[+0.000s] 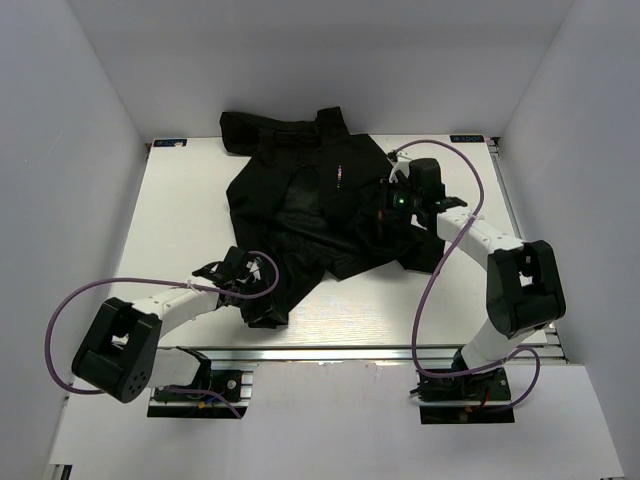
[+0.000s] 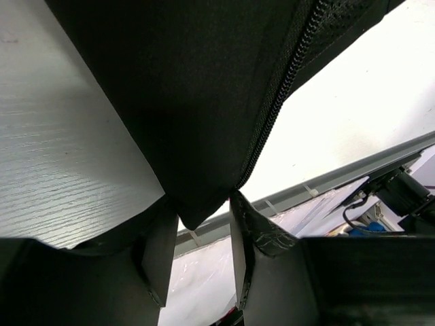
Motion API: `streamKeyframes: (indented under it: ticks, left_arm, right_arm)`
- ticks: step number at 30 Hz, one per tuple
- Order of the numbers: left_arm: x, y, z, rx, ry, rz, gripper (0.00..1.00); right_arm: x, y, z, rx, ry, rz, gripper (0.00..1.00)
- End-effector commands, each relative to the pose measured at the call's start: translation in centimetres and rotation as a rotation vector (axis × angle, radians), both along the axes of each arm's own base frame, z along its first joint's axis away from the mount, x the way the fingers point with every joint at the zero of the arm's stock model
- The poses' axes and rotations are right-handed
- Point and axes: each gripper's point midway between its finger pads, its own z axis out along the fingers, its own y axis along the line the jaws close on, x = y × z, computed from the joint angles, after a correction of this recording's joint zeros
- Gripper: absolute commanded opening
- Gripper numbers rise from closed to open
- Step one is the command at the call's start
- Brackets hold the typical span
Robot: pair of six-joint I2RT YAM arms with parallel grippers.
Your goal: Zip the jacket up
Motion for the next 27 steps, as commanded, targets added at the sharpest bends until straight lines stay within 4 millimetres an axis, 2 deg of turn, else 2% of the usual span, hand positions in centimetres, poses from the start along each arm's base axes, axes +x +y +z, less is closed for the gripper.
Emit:
streamKeyframes:
  ticks: [1, 3, 7, 8, 10, 17, 18, 19, 20, 21, 23, 27]
  left_arm:
    - [0.2, 1.6, -1.3, 0.098, -0.045, -0.004, 0.46]
    - [0.5, 1.7, -1.0, 0.095, -0.066, 0.014, 0.44]
    - [1.4, 1.3, -0.2, 0.071, -0.123, 0.033, 0.27]
    - [1.6, 1.1, -0.2, 0.062, -0.131, 0.029, 0.15]
    - [2.0, 0.6, 0.1, 0.033, -0.151, 0.018, 0.03]
    - [2.2, -0.1, 1.0, -0.005, -0.19, -0.045, 0.0]
    - [2.1, 0.2, 1.1, 0.01, -0.191, -0.049, 0.12]
    - [2.1, 0.5, 1.1, 0.026, -0.191, -0.052, 0.34]
    - [2.1, 0.8, 1.1, 0.047, -0.186, -0.047, 0.48]
    - [2.0, 1.0, 1.1, 0.06, -0.182, -0.053, 0.56]
    - [2.1, 1.4, 1.1, 0.086, -0.183, -0.044, 0.61]
    - [2.8, 1.8, 1.4, 0.11, -0.212, -0.017, 0.6]
  right_arm:
    - [0.0, 0.5, 2.5, 0.042, -0.071, 0.013, 0.0]
    - [-0.1, 0.5, 2.4, 0.04, -0.069, 0.012, 0.0]
    - [-0.5, 0.4, 2.2, 0.035, -0.075, 0.028, 0.0]
    - [-0.9, 0.5, 2.1, 0.036, -0.075, 0.047, 0.0]
    - [-1.3, 0.5, 1.9, 0.038, -0.072, 0.062, 0.0]
    - [-2.7, 0.2, 1.3, 0.029, -0.071, 0.084, 0.0]
    - [-2.8, 0.2, 1.2, 0.028, -0.069, 0.082, 0.0]
    - [-2.9, 0.1, 1.2, 0.03, -0.073, 0.082, 0.0]
    - [-3.0, 0.1, 1.3, 0.032, -0.073, 0.08, 0.0]
    - [-3.0, 0.1, 1.1, 0.032, -0.068, 0.078, 0.0]
    - [-3.1, 0.1, 0.9, 0.034, -0.06, 0.08, 0.0]
    - [-3.3, 0.3, 1.1, 0.045, -0.06, 0.088, 0.0]
